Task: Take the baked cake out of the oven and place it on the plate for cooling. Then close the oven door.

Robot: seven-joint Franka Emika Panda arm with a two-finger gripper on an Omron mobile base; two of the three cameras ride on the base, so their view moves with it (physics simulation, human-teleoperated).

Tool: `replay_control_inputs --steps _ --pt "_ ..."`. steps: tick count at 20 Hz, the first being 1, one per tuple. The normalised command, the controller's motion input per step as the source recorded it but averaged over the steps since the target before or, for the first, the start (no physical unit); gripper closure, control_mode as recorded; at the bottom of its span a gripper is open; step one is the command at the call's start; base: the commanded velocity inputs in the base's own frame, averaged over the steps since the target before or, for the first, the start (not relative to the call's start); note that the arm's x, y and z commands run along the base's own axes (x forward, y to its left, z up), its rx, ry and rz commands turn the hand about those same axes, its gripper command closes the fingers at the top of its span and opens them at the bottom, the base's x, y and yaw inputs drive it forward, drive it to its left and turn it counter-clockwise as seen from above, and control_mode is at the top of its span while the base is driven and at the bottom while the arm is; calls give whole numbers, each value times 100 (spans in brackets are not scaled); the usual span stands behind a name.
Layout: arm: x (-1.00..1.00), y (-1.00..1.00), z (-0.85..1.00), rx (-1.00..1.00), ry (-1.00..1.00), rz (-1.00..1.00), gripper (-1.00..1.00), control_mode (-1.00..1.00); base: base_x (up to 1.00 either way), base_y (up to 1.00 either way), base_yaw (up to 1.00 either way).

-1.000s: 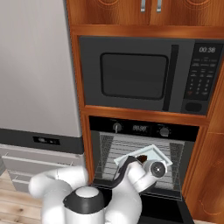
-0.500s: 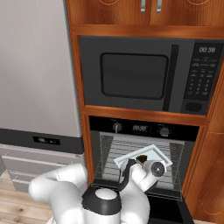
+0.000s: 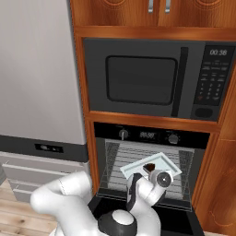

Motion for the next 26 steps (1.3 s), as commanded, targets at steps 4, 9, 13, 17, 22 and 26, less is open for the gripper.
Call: replay_control_inputs --steps 4,9,13,17,22,26 --pt "9 0 -10 0 0 0 -100 -100 0 0 0" --pt "10 0 -10 0 0 0 -100 -100 0 0 0" --pt "12 0 -14 0 0 0 -100 -100 0 0 0" --pt "12 0 -18 0 0 0 -100 -100 0 0 0" --pt "15 0 -8 1 0 0 -100 -100 0 0 0" --pt "14 0 0 3 0 0 -100 -100 0 0 0"
